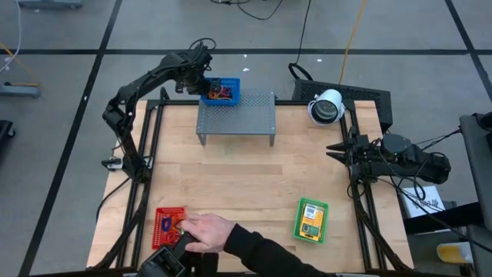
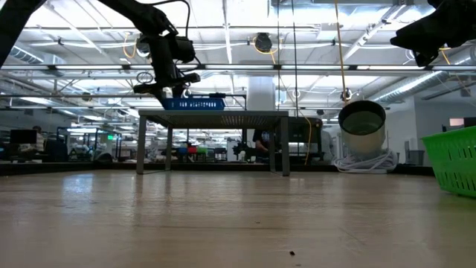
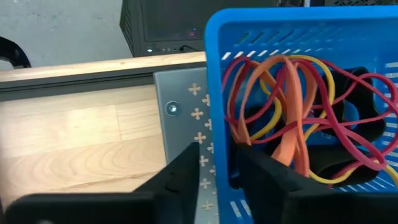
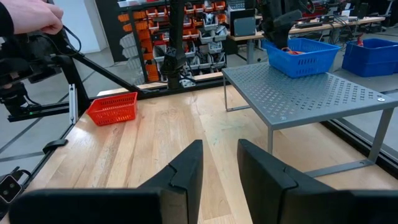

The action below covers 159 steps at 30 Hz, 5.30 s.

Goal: Pick & Place Office Desk Supplies
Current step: Put the blue bin on the shelf, then put the red bin on the shelf

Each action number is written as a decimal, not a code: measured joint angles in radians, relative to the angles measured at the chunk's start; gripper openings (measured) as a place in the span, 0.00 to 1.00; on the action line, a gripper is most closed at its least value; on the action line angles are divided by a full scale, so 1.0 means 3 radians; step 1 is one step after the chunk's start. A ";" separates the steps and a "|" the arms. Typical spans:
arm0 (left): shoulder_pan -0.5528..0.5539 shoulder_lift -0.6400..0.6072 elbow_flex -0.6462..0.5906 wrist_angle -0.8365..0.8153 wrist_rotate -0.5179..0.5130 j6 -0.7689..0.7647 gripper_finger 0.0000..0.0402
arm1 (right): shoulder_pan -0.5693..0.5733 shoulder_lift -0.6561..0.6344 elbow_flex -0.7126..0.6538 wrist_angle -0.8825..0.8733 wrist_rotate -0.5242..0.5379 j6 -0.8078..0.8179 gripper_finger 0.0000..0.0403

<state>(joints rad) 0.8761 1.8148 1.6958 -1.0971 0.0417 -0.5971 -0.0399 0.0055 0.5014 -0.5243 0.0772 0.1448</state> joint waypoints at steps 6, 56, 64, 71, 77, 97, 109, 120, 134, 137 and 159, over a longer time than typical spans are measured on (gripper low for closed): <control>0.0000 -0.0001 0.0000 -0.0004 -0.0058 0.0045 0.48 | 0.0001 0.0000 -0.0001 0.0000 0.0000 0.0000 0.22; -0.0186 -0.0793 0.0000 0.0005 -0.0054 0.0533 0.79 | 0.0001 0.0000 -0.0001 0.0000 0.0000 0.0000 0.22; -0.0726 -0.1275 0.0000 -0.0285 -0.0058 0.1055 0.75 | 0.0001 0.0000 -0.0001 0.0000 0.0000 0.0000 0.22; -0.1451 -0.1510 0.0000 -0.1072 -0.0053 0.0869 0.72 | 0.0001 0.0000 -0.0001 0.0000 0.0000 0.0000 0.22; -0.2180 -0.1650 -0.0001 -0.1587 -0.0068 0.0662 0.69 | 0.0000 0.0000 0.0000 0.0000 0.0000 0.0000 0.22; -0.4503 -0.1746 -0.1332 -0.1001 -0.0053 -0.0161 0.68 | 0.0001 0.0000 -0.0001 0.0000 0.0000 0.0000 0.22; -0.4767 -0.1746 -0.2278 -0.0148 -0.0048 -0.0415 0.68 | 0.0001 -0.0001 -0.0001 0.0000 0.0000 0.0000 0.22; -0.5049 -0.1747 -0.2800 0.0191 -0.0019 -0.0649 0.64 | 0.0000 -0.0001 -0.0001 0.0000 0.0000 0.0000 0.22; -0.5069 -0.1747 -0.3140 0.0357 0.0075 -0.0799 0.62 | 0.0001 -0.0001 -0.0001 0.0001 0.0000 0.0000 0.22; -0.5073 -0.1747 -0.3210 0.0472 0.0145 -0.0808 0.61 | 0.0000 -0.0001 -0.0001 0.0001 0.0000 0.0000 0.22; -0.5136 -0.1749 -0.3473 0.0796 0.0346 -0.1286 0.03 | 0.0001 -0.0001 -0.0001 0.0000 0.0000 0.0000 0.22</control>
<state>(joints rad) -0.6648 1.2900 0.6540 -0.8582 0.1455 -0.9828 -0.0395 0.0052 0.5012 -0.5243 0.0772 0.1448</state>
